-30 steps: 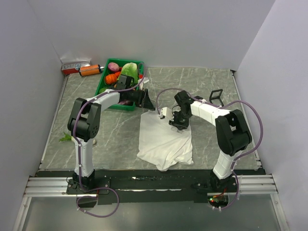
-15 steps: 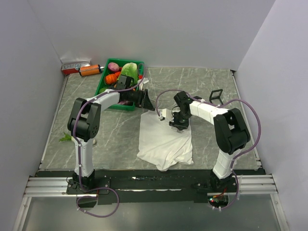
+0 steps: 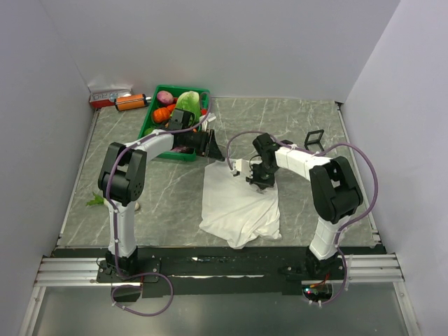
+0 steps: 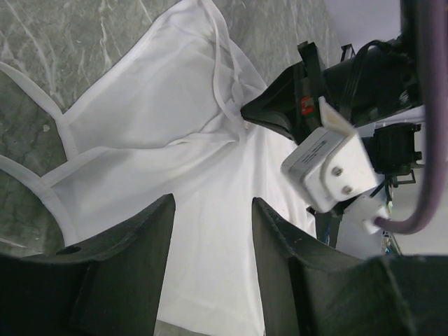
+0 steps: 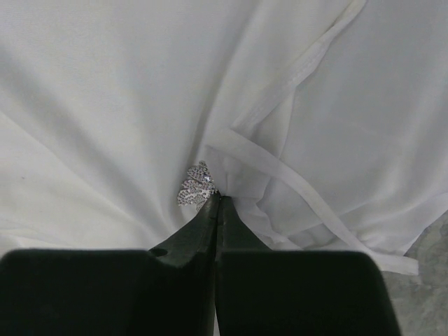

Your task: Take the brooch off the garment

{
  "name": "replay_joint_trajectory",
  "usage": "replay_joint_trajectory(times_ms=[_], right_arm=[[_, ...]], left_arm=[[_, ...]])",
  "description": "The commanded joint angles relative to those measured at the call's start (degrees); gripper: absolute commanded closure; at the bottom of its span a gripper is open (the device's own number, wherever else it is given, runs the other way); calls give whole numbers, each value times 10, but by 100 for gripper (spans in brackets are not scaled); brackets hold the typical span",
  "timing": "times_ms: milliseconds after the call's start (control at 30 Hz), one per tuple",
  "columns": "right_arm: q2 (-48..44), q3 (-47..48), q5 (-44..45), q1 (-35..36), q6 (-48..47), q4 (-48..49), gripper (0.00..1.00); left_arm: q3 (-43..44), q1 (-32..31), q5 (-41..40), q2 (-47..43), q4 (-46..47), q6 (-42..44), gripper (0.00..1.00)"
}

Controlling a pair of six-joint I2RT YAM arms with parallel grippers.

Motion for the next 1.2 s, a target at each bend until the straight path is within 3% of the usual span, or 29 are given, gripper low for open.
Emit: replay_joint_trajectory(times_ms=[0,200,333,433,500,567,700,867,1167], right_arm=[[-48,39,-96,-29,40,-60,100],[-11,171,-322,-106,92,-216,100],[20,172,-383,-129,103,-250,100],[-5,132,-356,-124,101,-212,94],[-39,77,-316,-114,97,-127,87],[-86,41,-251,-95,79,-56,74],[-115,-8,-175,-75,42,11,66],[-72,19,-156,-61,47,30,60],[-47,-8,-98,-3,-3,79,47]], left_arm=[[12,0,-3,-33,-10,43,46],[-25,-13,-28,-81,-31,146,46],[-27,-48,-49,-101,-45,200,46],[-23,-70,-52,-100,-57,202,46],[-27,-73,-50,-96,-46,169,46],[-39,-72,-54,-96,-39,145,46],[-38,-68,-44,-75,-82,158,47],[-21,-67,-53,-49,-156,206,47],[-48,-55,-70,-58,-178,226,48]])
